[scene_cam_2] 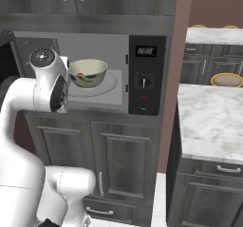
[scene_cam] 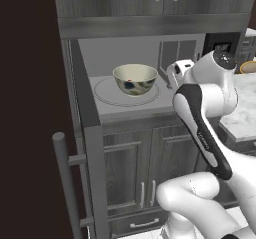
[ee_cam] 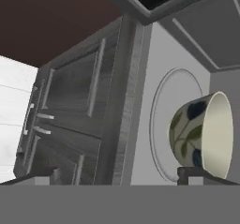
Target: Pick the tomato from the sink and place it in the bowl. Then pick the bowl and place it in the microwave. Then close the microwave door and press the start button.
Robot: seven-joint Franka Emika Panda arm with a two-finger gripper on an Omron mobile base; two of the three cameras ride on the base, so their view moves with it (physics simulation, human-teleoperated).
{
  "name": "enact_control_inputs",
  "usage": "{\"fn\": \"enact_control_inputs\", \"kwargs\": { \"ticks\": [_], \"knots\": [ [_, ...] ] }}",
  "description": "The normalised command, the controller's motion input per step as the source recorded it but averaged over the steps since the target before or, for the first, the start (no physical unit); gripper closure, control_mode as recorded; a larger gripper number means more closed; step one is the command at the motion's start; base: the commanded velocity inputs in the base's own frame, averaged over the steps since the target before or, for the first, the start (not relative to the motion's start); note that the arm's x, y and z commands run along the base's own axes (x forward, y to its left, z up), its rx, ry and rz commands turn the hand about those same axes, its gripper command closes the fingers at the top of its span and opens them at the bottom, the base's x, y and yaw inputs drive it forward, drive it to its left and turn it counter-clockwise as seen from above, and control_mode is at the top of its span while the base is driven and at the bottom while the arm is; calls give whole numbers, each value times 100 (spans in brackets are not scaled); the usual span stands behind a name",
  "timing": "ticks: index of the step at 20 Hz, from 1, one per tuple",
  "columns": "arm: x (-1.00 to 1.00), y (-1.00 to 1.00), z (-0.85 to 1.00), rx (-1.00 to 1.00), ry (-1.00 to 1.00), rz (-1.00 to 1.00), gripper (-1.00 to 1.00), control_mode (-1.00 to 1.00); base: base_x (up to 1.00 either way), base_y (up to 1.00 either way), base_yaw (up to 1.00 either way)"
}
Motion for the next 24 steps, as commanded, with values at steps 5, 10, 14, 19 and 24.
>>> {"fn": "enact_control_inputs", "kwargs": {
  "ticks": [5,10,14,19,24],
  "knots": [
    [-100,0,50,1,14,0,-100,-100,0,0,0],
    [-100,1,54,0,16,6,-100,-100,0,0,0],
    [-100,3,38,0,7,12,-100,-100,0,0,0],
    [-100,54,7,0,-21,5,-100,-100,0,0,0],
    [-100,66,1,0,-36,0,-100,-100,0,0,0]
  ]
}}
